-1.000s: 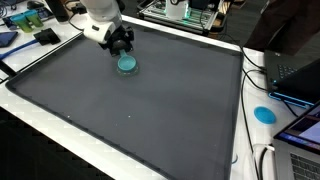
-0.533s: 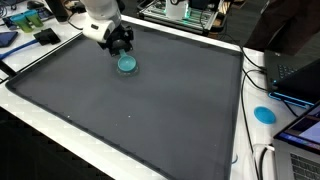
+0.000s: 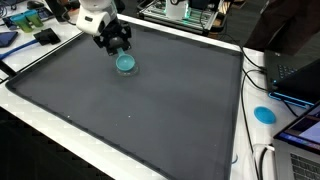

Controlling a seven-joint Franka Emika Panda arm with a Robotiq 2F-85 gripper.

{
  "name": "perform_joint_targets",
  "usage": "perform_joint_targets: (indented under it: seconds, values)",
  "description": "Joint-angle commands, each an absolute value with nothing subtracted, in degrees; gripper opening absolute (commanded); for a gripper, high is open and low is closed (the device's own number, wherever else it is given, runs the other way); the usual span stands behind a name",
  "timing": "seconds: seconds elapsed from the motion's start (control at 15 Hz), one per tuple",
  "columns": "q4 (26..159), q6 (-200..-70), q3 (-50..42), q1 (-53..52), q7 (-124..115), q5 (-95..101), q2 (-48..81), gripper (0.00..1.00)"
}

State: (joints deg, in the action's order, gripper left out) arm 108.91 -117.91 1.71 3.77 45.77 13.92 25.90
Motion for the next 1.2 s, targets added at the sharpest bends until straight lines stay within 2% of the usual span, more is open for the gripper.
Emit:
perform_joint_targets:
  seconds: [0.0, 0.6, 1.13]
  values:
    - [112.16, -120.78, 3.01, 6.06, 50.0, 10.07, 21.81, 0.31]
    - [114.46, -121.75, 3.44, 5.56, 52.27, 0.5, 14.36, 0.31]
    - [115.7, -126.85, 4.47, 0.25, 38.83, 1.78, 10.48, 0.31]
